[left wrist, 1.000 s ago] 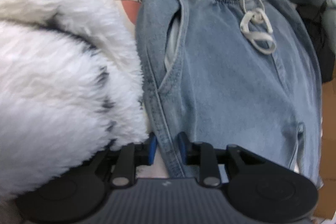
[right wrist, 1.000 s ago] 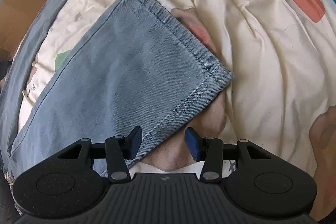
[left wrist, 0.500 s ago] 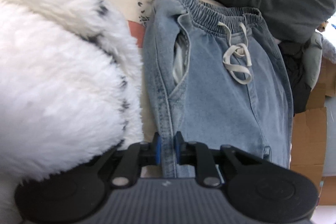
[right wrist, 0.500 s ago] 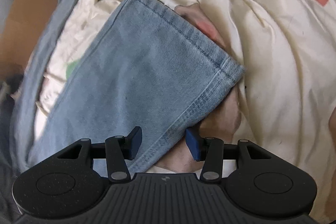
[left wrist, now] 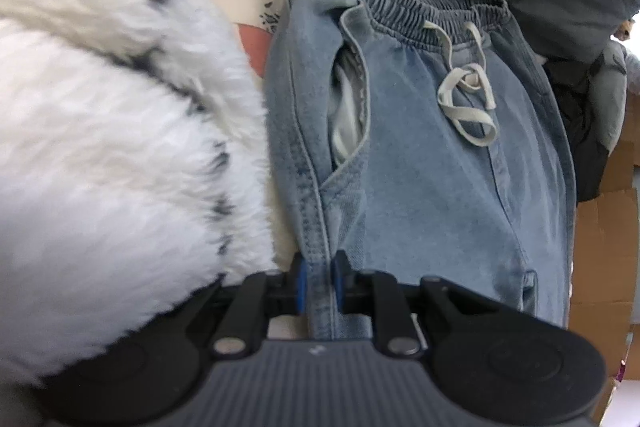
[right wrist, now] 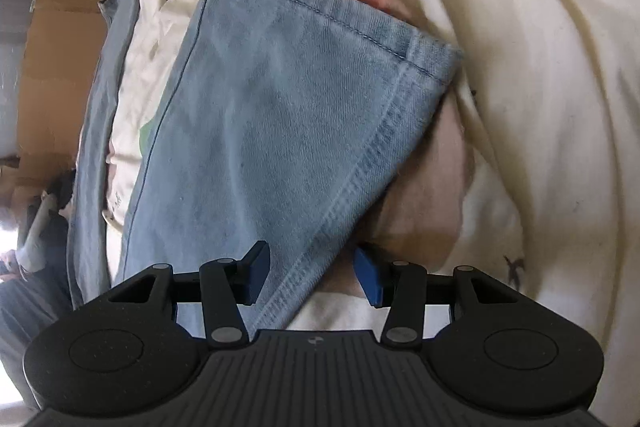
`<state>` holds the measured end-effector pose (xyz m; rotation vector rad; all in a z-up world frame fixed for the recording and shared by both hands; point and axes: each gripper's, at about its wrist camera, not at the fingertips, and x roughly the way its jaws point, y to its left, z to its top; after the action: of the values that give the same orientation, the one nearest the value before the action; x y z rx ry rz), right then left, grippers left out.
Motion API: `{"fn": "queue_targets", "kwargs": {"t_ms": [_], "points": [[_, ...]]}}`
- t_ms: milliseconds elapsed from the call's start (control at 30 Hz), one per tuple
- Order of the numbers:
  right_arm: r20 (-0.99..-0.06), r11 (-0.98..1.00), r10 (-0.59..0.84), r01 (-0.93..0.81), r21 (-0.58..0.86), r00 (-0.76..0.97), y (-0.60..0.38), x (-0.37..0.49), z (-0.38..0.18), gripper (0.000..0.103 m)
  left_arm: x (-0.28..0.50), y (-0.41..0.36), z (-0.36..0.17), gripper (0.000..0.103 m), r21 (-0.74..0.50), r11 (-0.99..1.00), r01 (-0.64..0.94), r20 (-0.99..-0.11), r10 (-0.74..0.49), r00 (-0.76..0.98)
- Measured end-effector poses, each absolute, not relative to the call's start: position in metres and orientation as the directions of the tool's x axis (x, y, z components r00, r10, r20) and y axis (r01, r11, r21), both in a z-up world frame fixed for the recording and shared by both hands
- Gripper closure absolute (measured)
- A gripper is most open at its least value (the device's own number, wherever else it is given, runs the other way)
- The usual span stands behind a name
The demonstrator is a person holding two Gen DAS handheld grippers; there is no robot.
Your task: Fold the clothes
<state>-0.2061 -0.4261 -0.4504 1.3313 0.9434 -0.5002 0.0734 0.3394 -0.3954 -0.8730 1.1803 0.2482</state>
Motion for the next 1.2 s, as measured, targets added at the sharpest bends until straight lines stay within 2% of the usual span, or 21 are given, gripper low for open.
{"fn": "queue_targets", "kwargs": {"t_ms": [167,233,300,333,400,567,633,667,767,1033,1067,1133,1200], "points": [[-0.797,0.156,0.179,0.783,0.603,0.577,-0.430,-0.204,-0.455,0.050,0.076,0.339,-0.401,0.085,-0.462,0.653,-0.600,-0.881,-0.261,0.395],[-0.792,0.151,0.169,0.778,0.609,0.587,-0.429,-0.207,-0.454,0.061,0.076,0.339,-0.401,0.084,-0.466,0.648,-0.602,-0.879,-0.262,0.398],[-0.791,0.152,0.147,0.776,0.612,0.594,-0.431,-0.212,-0.451,0.091,0.077,0.343,-0.401,0.083,-0.481,0.633,-0.606,-0.872,-0.272,0.408],[-0.790,0.152,0.137,0.775,0.613,0.598,-0.432,-0.215,-0.449,0.095,0.076,0.345,-0.402,0.083,-0.497,0.622,-0.606,-0.863,-0.276,0.424],[-0.794,0.139,0.105,0.782,0.607,0.598,-0.437,-0.221,-0.446,0.095,0.073,0.352,-0.403,0.083,-0.537,0.592,-0.601,-0.837,-0.282,0.470],[-0.805,0.104,0.099,0.798,0.593,0.585,-0.446,-0.220,-0.452,0.093,0.072,0.352,-0.405,0.083,-0.544,0.584,-0.603,-0.829,-0.263,0.494],[-0.804,0.078,0.125,0.802,0.593,0.582,-0.443,-0.216,-0.460,0.089,0.074,0.352,-0.407,0.082,-0.539,0.580,-0.611,-0.832,-0.252,0.495],[-0.802,0.065,0.137,0.802,0.593,0.581,-0.441,-0.213,-0.464,0.080,0.076,0.350,-0.408,0.082,-0.530,0.590,-0.609,-0.836,-0.245,0.491],[-0.802,0.063,0.137,0.802,0.593,0.582,-0.437,-0.202,-0.466,0.078,0.077,0.349,-0.410,0.082,-0.525,0.595,-0.609,-0.839,-0.239,0.489],[-0.797,0.059,0.097,0.796,0.602,0.596,-0.439,-0.203,-0.455,0.081,0.075,0.358,-0.407,0.082,-0.570,0.507,-0.647,-0.817,-0.264,0.513],[-0.801,0.072,0.094,0.799,0.598,0.591,-0.439,-0.203,-0.454,0.084,0.075,0.358,-0.407,0.082,-0.567,0.507,-0.650,-0.819,-0.259,0.512],[-0.809,0.095,0.088,0.803,0.588,0.582,-0.439,-0.203,-0.450,0.098,0.076,0.358,-0.409,0.082,-0.560,0.512,-0.651,-0.823,-0.251,0.510],[-0.808,0.112,0.084,0.800,0.590,0.583,-0.440,-0.203,-0.443,0.100,0.074,0.357,-0.408,0.086,-0.563,0.515,-0.646,-0.820,-0.252,0.513]]}}
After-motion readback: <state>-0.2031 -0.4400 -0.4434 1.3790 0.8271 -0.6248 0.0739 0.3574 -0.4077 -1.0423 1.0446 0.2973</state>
